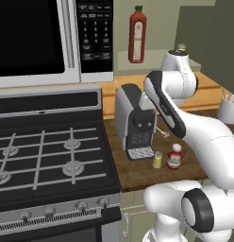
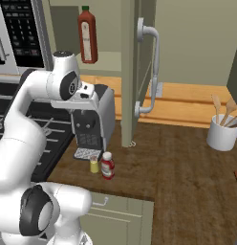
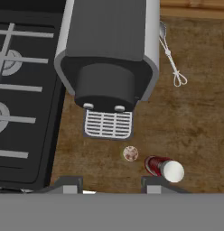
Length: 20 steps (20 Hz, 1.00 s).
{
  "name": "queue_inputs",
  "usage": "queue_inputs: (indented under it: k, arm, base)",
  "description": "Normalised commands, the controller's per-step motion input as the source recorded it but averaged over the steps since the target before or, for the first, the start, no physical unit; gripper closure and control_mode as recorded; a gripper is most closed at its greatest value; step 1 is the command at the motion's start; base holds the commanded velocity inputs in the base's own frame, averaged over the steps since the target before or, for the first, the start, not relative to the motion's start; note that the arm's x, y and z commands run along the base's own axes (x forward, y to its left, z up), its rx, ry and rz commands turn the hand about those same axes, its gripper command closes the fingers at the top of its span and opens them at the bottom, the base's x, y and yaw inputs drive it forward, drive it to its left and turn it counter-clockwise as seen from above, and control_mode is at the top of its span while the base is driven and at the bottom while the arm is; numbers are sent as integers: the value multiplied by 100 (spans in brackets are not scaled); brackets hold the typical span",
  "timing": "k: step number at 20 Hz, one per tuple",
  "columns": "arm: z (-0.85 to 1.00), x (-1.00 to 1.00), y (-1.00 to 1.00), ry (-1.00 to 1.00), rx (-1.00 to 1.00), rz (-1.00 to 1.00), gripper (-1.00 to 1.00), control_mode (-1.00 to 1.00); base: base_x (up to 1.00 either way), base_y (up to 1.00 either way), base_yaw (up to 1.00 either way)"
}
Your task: Put the shaker and condiment bottle from the counter next to their counterparts in the cabinet.
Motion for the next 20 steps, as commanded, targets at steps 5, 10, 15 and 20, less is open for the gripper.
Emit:
queue_inputs:
  k: [5,10,15,20]
  arm:
    - [-5,-16,0,-2,0,0,-100,-100]
    - [-19,-11,0,-3,-1,0,-100,-100]
    - [-51,-56,-16,-23,1,0,-100,-100]
    - [-72,-56,-15,-34,0,0,-100,-100]
  base:
    - [0,0,0]
    - [0,0,0]
    - [0,0,0]
    - [0,0,0]
